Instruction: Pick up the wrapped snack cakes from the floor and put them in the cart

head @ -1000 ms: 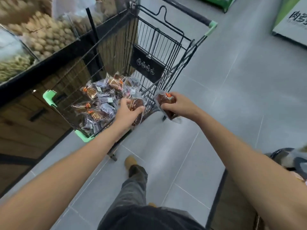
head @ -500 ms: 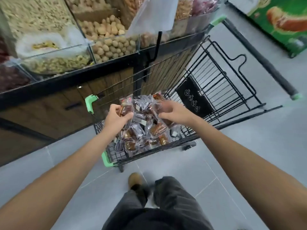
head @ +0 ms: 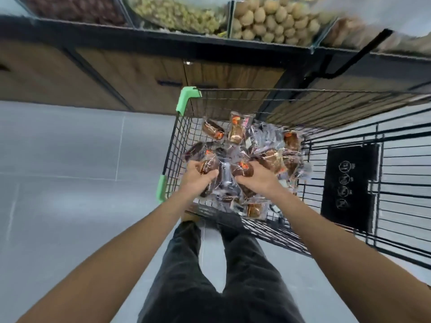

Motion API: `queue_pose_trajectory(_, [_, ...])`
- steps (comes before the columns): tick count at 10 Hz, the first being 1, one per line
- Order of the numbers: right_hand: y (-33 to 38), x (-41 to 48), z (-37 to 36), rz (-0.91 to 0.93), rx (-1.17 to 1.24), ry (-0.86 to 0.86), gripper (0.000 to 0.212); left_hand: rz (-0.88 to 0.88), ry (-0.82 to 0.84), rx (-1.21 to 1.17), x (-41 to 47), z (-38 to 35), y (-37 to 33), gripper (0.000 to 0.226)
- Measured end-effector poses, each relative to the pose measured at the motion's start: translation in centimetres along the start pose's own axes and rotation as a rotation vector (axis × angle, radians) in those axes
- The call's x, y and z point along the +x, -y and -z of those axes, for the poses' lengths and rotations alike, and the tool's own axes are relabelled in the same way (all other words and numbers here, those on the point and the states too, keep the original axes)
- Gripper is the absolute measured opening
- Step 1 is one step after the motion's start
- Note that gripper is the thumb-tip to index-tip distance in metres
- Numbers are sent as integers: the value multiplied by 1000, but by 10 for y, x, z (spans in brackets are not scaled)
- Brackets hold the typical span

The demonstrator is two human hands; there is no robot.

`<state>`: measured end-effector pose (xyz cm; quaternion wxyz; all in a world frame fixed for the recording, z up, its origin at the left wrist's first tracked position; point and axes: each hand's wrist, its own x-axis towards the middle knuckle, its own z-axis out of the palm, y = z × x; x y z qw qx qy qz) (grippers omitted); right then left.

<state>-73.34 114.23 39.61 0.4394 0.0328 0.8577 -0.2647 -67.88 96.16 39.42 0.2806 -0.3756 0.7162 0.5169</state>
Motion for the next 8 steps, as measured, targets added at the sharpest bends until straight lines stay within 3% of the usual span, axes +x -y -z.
queue_pose_trajectory(1, [-15, 17, -4, -5, -28, 11, 61, 43, -60, -32, 14, -29, 7, 38])
queue_pose_trajectory(2, [-20, 30, -8, -14, -57, 14, 70, 75, -123, -131, 23, -43, 12, 59])
queue_pose_trajectory(3, [-19, 42, -10, -19, -83, -6, 66, 134, -137, -202, 32, -49, 18, 64])
queue_pose_trajectory(4, [-15, 51, -10, -22, -74, -20, 63, 197, -131, -320, 35, -49, 18, 53])
queue_pose_trajectory(6, [3, 45, -10, 53, -131, -35, 63, 110, -139, -374, 14, -40, 24, 46])
queue_pose_trajectory(7, [19, 32, -13, 110, -84, -5, 55, 15, -195, -365, -5, -25, 25, 49])
queue_pose_trajectory(8, [44, 15, -24, 189, -110, 30, 61, -70, -320, -432, -26, 1, 31, 51])
